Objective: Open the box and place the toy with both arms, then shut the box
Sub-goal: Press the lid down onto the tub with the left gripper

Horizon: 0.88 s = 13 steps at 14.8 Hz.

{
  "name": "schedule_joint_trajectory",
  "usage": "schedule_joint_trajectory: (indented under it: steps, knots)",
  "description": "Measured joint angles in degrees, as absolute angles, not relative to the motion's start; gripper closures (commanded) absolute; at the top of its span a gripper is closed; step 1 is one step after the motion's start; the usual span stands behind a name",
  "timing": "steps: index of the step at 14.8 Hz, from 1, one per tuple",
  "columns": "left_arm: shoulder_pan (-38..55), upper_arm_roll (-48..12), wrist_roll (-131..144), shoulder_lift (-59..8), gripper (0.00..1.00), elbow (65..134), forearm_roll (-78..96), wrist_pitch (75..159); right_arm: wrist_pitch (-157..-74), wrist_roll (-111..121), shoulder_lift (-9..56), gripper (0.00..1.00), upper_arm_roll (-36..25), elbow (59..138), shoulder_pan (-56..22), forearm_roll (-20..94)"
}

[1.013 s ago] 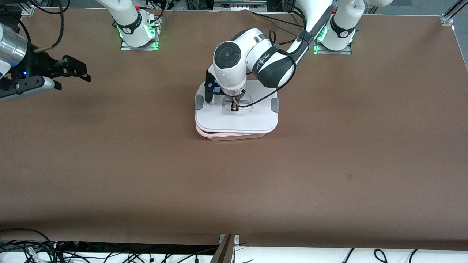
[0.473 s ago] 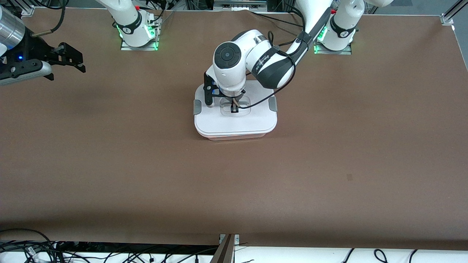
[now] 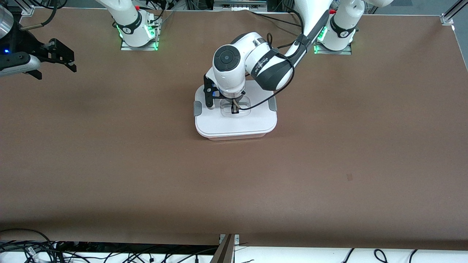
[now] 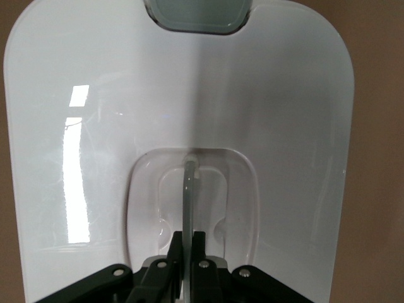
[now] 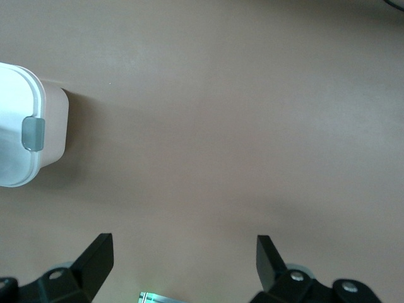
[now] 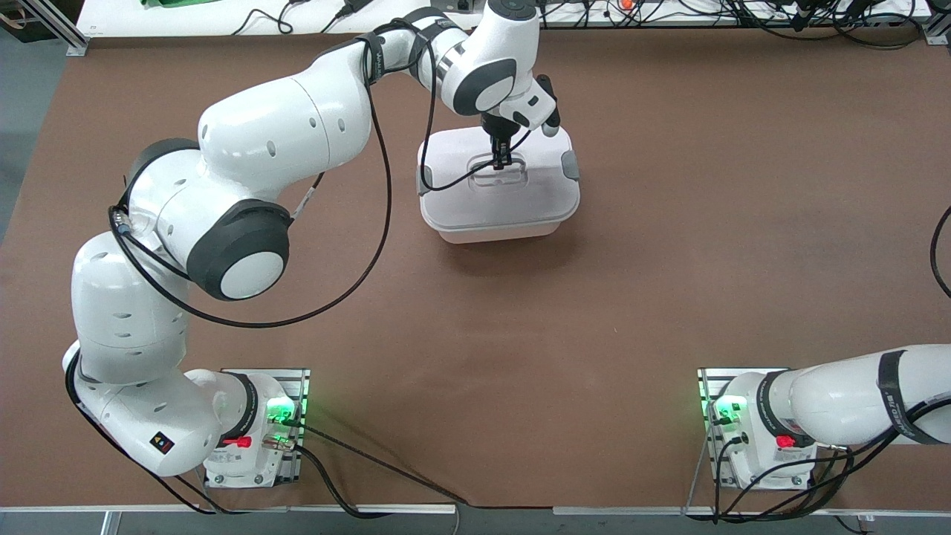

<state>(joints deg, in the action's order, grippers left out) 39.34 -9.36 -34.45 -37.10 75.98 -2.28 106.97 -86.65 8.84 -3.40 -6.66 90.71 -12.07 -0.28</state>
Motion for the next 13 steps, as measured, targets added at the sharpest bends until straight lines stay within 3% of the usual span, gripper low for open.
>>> schedule_joint_trajectory:
  steps: [9,10,11,13]
  knots:
    - [39.36,-9.32,-32.95,-37.41,1.00,75.89,-2.28,107.07,-86.93,8.41,-1.61,0.00,-6.65,89.85,-12.15,-0.29]
    - [39.37,-9.31,-32.92,-37.42,0.90,75.88,-2.28,107.07,-87.10,8.40,-1.38,0.00,-6.55,89.84,-12.16,-0.29]
    - [39.37,-9.31,-32.87,-37.42,0.01,75.88,-2.28,107.07,-87.21,8.40,-1.16,0.00,-6.52,89.83,-12.16,-0.29]
    - [39.38,-9.08,-32.26,-37.63,0.00,75.90,-2.28,106.99,-87.35,8.41,-0.93,0.00,-6.63,89.83,-12.09,-0.29]
